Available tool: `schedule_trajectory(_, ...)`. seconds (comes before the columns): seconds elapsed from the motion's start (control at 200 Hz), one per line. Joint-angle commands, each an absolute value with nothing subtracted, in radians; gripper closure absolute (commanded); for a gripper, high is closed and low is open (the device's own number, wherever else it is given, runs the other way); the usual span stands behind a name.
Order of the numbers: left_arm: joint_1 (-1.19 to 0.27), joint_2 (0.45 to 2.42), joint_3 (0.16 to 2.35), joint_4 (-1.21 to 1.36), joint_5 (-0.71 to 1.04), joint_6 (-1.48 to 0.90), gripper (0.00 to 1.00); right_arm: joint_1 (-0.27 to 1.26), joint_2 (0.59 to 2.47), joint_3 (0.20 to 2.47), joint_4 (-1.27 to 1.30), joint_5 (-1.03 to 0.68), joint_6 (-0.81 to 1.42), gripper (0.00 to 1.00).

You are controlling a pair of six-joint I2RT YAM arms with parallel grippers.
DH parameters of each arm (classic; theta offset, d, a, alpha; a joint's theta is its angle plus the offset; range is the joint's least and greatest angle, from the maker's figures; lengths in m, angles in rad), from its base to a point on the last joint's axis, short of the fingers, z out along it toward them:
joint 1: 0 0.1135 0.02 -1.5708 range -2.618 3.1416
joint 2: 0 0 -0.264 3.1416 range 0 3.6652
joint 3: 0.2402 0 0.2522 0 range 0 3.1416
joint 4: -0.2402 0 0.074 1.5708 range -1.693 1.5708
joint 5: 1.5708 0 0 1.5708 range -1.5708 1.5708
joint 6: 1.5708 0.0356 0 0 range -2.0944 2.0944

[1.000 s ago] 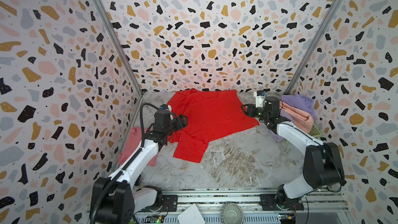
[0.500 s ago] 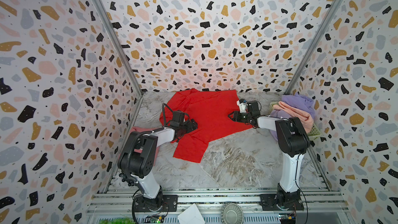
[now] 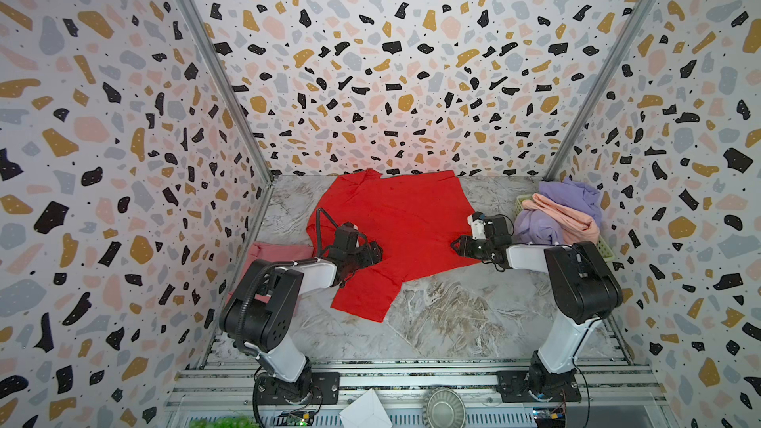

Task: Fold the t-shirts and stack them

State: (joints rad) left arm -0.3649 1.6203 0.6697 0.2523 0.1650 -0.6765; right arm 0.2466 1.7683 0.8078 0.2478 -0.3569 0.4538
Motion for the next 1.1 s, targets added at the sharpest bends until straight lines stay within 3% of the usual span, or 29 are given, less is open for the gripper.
schedule_trajectory(0.0,-0.397,1.561,0.542,0.155,0.135,-0.722,0.08,0.241,1.659,0.648,0.11,-0.308,0.512,0.5)
schedule_trajectory(0.175,-0.414,1.357,0.43,0.061,0.095,-0.732,0.06,0.251,1.43,0.485,0.056,-0.287,0.564,0.5)
schedule_trajectory(0.456,-0.411,1.131,0.544,-0.167,-0.054,-0.661,0.04,0.258,1.269,0.583,-0.024,-0.229,0.491,0.47)
schedule_trajectory(0.726,-0.382,1.392,0.72,-0.056,-0.046,-0.608,0.04,0.258,1.431,0.739,0.115,-0.256,0.42,0.46)
schedule_trajectory(0.901,-0.357,1.561,0.918,-0.025,-0.191,-0.55,0.04,0.254,1.582,0.827,0.222,-0.289,0.394,0.46)
schedule_trajectory(1.096,-0.29,1.811,1.183,-0.034,-0.109,-0.526,0.05,0.239,1.787,1.027,0.239,-0.341,0.401,0.47)
